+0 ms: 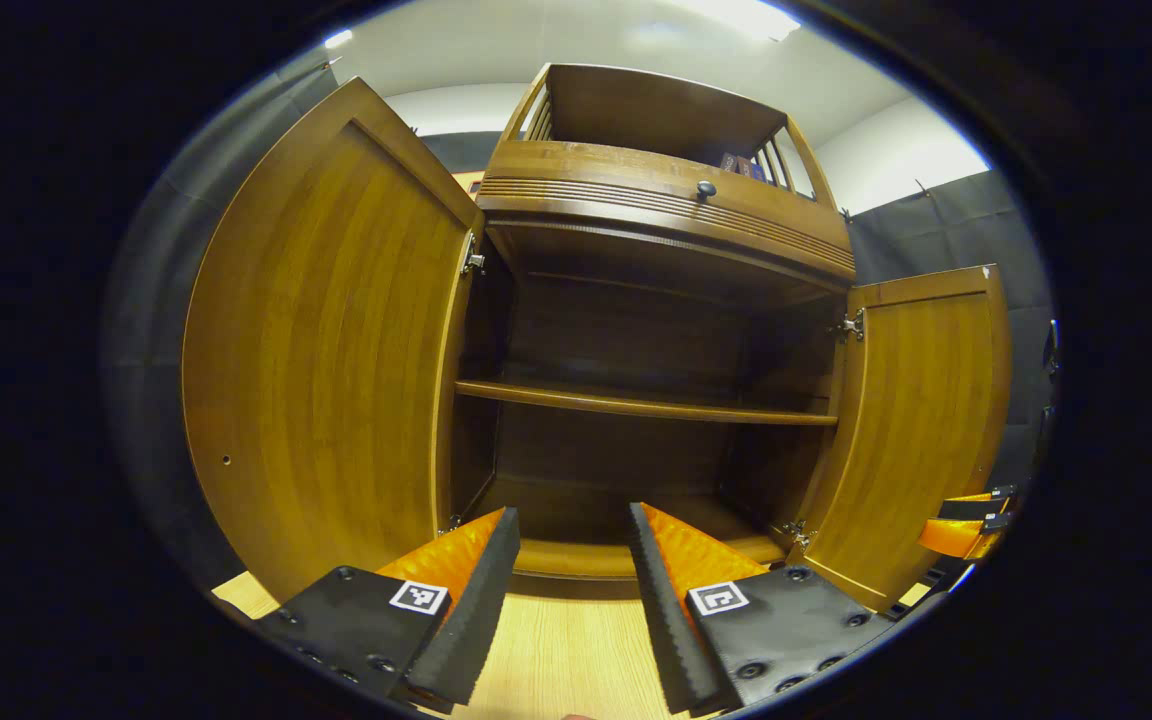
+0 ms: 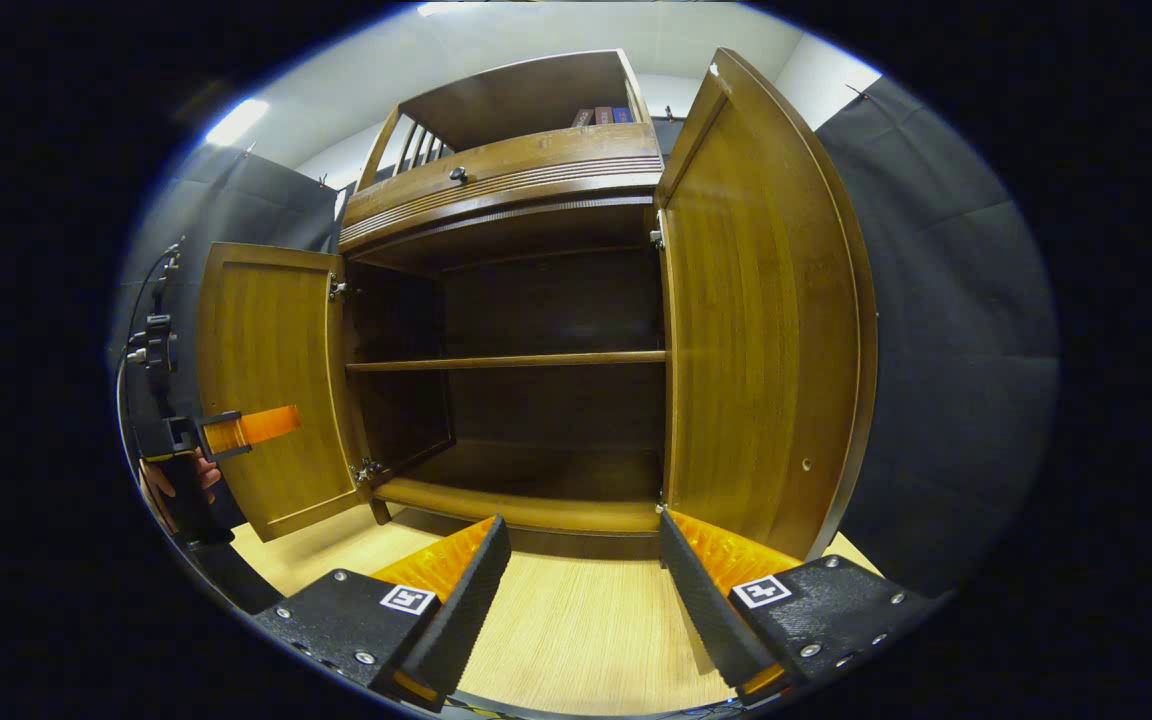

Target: Open the right door of the double-door shoe cabinet with the right hand, and open the left door with the left hand.

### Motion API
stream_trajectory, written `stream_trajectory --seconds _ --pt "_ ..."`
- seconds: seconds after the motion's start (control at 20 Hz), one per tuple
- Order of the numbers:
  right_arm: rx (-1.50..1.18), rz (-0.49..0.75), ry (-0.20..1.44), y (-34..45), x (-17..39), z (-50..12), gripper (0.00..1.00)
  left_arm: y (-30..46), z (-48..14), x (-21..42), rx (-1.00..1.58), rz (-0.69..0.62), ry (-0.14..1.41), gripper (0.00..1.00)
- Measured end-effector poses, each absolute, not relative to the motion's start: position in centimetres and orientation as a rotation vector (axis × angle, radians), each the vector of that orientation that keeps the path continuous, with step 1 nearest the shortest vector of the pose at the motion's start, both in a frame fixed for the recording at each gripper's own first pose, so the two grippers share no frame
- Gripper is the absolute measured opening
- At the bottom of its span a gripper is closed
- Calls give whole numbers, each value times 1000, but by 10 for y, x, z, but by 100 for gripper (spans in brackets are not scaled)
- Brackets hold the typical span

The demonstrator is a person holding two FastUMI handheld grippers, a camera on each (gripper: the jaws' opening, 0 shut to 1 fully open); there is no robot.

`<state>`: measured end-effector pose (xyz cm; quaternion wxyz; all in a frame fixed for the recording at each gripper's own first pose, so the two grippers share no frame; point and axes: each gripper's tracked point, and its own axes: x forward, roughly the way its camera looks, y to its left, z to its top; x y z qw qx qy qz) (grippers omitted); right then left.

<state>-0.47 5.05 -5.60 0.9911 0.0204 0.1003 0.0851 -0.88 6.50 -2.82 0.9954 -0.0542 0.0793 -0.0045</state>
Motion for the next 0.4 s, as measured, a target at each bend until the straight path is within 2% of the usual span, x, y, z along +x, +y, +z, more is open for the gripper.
stream_trajectory --seconds 0.2,0.35,0.4 --pt "44 173 208 52 -5 -59 98 75 -43 -6 -151 39 216 94" --pt "42 172 206 51 -5 -59 98 87 -53 -10 -171 81 240 94" --pt "42 171 208 51 -5 -59 92 88 -57 -12 -175 85 251 94"
